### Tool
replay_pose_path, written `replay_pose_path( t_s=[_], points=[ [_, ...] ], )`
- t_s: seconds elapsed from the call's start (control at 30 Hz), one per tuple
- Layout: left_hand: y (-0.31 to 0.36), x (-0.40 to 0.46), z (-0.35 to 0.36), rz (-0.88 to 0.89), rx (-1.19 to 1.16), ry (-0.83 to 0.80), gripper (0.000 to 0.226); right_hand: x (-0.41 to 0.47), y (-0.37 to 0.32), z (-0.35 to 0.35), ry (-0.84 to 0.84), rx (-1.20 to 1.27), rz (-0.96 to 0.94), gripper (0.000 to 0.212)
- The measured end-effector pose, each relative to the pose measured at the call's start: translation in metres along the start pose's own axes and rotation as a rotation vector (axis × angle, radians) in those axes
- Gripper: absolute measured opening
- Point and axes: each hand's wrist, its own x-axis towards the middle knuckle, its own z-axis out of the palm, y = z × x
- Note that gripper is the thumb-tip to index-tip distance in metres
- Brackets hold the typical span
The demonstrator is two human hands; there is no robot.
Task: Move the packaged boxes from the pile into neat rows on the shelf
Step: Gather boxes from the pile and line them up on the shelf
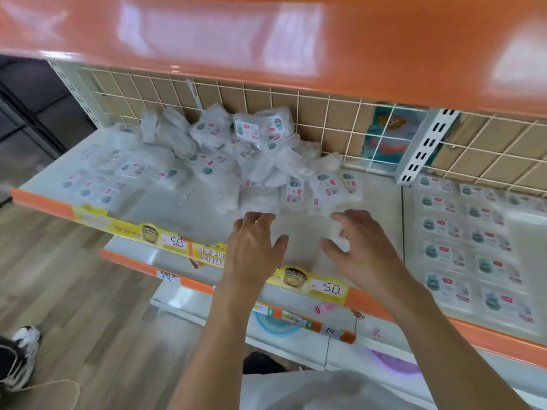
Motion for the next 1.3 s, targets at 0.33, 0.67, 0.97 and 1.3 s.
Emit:
replay_pose_path(
  t_s=[0.33, 0.67, 0.97, 1.3],
  points=[
    [-0.026, 0.056, -0.002, 0.148, 0.060, -0.052, 0.055, 0.016, -0.009, 0.037, 0.203, 0.070, 0.519, 0.075],
    [-0.039, 0.077, -0.009, 0.221, 0.281, -0.144, 0.069, 0.002, -0.029, 0.057, 0.283, 0.229, 0.555, 0.066],
    [-0.042, 0.074, -0.026, 0.242, -0.130, -0.150, 0.064, 0.025, -0.039, 0.060, 0.451, 0.196, 0.776, 0.074],
    [-0.064, 0.068, -0.044, 0.118, -0.631, -0.516, 0.059, 0.010, -0.051, 0.070, 0.554, 0.561, 0.626, 0.077]
  ],
)
